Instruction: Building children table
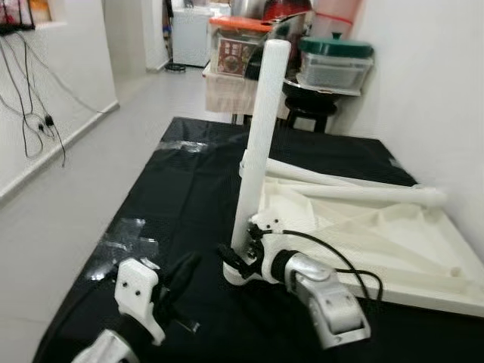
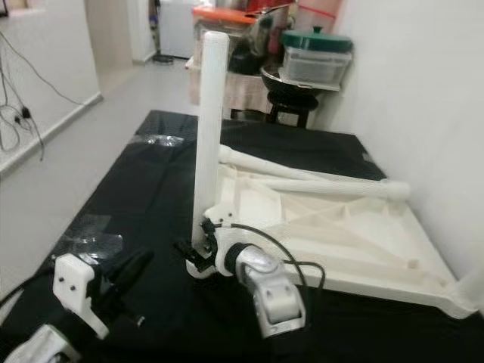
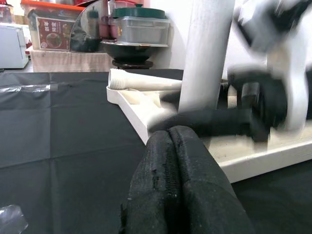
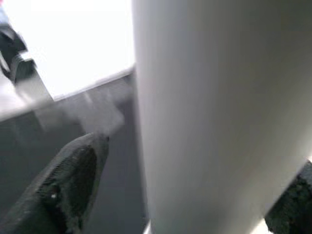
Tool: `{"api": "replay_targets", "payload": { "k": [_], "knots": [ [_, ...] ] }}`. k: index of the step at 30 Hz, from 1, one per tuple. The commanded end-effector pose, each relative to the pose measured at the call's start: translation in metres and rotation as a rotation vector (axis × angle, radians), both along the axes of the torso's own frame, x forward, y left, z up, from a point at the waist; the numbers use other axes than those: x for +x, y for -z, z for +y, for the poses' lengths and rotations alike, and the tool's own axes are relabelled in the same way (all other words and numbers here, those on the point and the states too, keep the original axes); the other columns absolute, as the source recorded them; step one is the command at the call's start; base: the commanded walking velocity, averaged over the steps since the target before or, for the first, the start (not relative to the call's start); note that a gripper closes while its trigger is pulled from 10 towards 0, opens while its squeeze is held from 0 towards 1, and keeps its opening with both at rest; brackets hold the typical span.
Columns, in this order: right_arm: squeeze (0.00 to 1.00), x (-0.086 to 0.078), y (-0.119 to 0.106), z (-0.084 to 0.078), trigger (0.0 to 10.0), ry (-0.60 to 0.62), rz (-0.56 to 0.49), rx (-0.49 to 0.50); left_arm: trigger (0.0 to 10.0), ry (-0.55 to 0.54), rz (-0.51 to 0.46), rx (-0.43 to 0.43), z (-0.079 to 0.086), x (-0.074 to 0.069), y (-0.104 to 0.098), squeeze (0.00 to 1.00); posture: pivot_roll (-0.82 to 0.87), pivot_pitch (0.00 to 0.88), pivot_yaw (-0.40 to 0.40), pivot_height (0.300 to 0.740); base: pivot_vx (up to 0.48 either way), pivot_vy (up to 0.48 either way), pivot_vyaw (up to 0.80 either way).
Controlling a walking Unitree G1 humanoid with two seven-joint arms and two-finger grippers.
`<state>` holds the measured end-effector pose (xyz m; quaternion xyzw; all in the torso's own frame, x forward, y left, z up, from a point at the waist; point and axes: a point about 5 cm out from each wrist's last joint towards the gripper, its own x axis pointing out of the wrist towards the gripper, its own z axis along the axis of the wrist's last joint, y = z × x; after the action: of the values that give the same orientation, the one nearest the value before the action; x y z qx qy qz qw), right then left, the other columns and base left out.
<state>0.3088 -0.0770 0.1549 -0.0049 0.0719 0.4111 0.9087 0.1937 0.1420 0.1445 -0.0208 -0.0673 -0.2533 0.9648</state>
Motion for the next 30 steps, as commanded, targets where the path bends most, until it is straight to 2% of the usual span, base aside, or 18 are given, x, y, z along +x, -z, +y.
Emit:
{"api": "replay_targets", "payload": {
  "k": [1, 2, 3, 5, 6, 9, 10, 11, 13, 14, 18, 24, 27, 28, 30],
  "knots": [
    [1.00, -0.001, 0.003, -0.001, 10.0, -0.011, 0.010, 0.011, 10.0, 0.005, 0.009, 0.006, -0.002, 0.001, 0.002, 0.00, 0.02, 0.000, -0.123, 0.740, 0.000, 0.000, 0.00],
    [0.71, 0.001, -0.012, -0.003, 10.0, -0.189, -0.043, 0.049, 10.0, 0.008, 0.009, 0.004, -0.003, 0.001, 0.002, 0.00, 0.02, 0.000, -0.125, 0.740, 0.000, 0.000, 0.00],
    [0.00, 0.006, -0.020, -0.010, 10.0, -0.347, -0.082, 0.008, 10.0, 0.008, 0.008, 0.003, -0.004, 0.002, 0.002, 0.00, 0.03, 0.000, -0.131, 0.740, 0.000, 0.000, 0.00],
    [0.00, 0.006, -0.020, -0.010, 10.0, -0.347, -0.082, 0.008, 10.0, 0.008, 0.008, 0.003, -0.004, 0.002, 0.002, 0.00, 0.03, 0.000, -0.131, 0.740, 0.000, 0.000, 0.00],
    [0.00, 0.010, -0.023, -0.018, 10.0, -0.455, -0.090, -0.034, 10.0, 0.008, 0.008, 0.003, -0.004, 0.002, 0.002, 0.00, 0.03, 0.000, -0.132, 0.740, 0.000, 0.000, 0.00],
    [0.00, 0.014, -0.024, -0.025, 10.0, -0.522, -0.069, -0.059, 10.0, 0.007, 0.007, 0.004, -0.004, 0.002, 0.002, 0.00, 0.03, 0.000, -0.134, 0.740, 0.000, 0.000, 0.00],
    [0.00, 0.021, -0.027, -0.029, 6.5, -0.569, -0.036, -0.056, 10.0, 0.006, 0.007, 0.005, -0.005, 0.002, 0.002, 0.00, 0.03, 0.000, -0.135, 0.740, 0.000, 0.000, 0.00],
    [0.00, 0.027, -0.032, -0.031, 3.8, -0.596, -0.015, -0.035, 10.0, 0.006, 0.007, 0.005, -0.005, 0.002, 0.002, 0.00, 0.04, 0.000, -0.136, 0.740, 0.000, 0.000, 0.00],
    [0.00, 0.027, -0.032, -0.031, 3.8, -0.596, -0.015, -0.035, 10.0, 0.006, 0.007, 0.005, -0.005, 0.002, 0.002, 0.00, 0.04, 0.000, -0.136, 0.740, 0.000, 0.000, 0.00],
    [0.00, 0.032, -0.036, -0.031, 0.0, -0.606, -0.003, -0.008, 10.0, 0.006, 0.008, 0.006, -0.005, 0.002, 0.003, 0.00, 0.04, 0.000, -0.136, 0.740, 0.000, 0.000, 0.00],
    [0.00, 0.038, -0.040, -0.036, 0.0, -0.645, 0.009, 0.047, 10.0, 0.007, 0.010, 0.005, -0.006, 0.002, 0.003, 0.00, 0.04, 0.000, -0.132, 0.740, 0.000, 0.000, 0.00],
    [0.00, 0.035, -0.036, -0.046, 0.0, -0.636, -0.002, 0.061, 10.0, 0.010, 0.011, 0.003, -0.006, 0.000, 0.003, 0.00, 0.02, 0.000, -0.128, 0.740, 0.000, 0.000, 0.00],
    [0.00, 0.021, -0.025, -0.053, 0.0, -0.568, -0.019, 0.080, 10.0, 0.011, 0.012, 0.000, -0.006, -0.001, 0.002, 0.00, 0.02, 0.000, -0.128, 0.740, 0.000, 0.000, 0.00],
    [0.00, 0.021, -0.025, -0.053, 0.0, -0.568, -0.019, 0.080, 10.0, 0.011, 0.012, 0.000, -0.006, -0.001, 0.002, 0.00, 0.02, 0.000, -0.128, 0.740, 0.000, 0.000, 0.00],
    [0.00, 0.006, -0.015, -0.050, 0.0, -0.514, -0.011, 0.074, 10.0, 0.012, 0.013, -0.001, -0.005, -0.002, 0.002, 0.00, 0.02, 0.000, -0.131, 0.740, 0.000, 0.000, 0.00]
  ]
}}
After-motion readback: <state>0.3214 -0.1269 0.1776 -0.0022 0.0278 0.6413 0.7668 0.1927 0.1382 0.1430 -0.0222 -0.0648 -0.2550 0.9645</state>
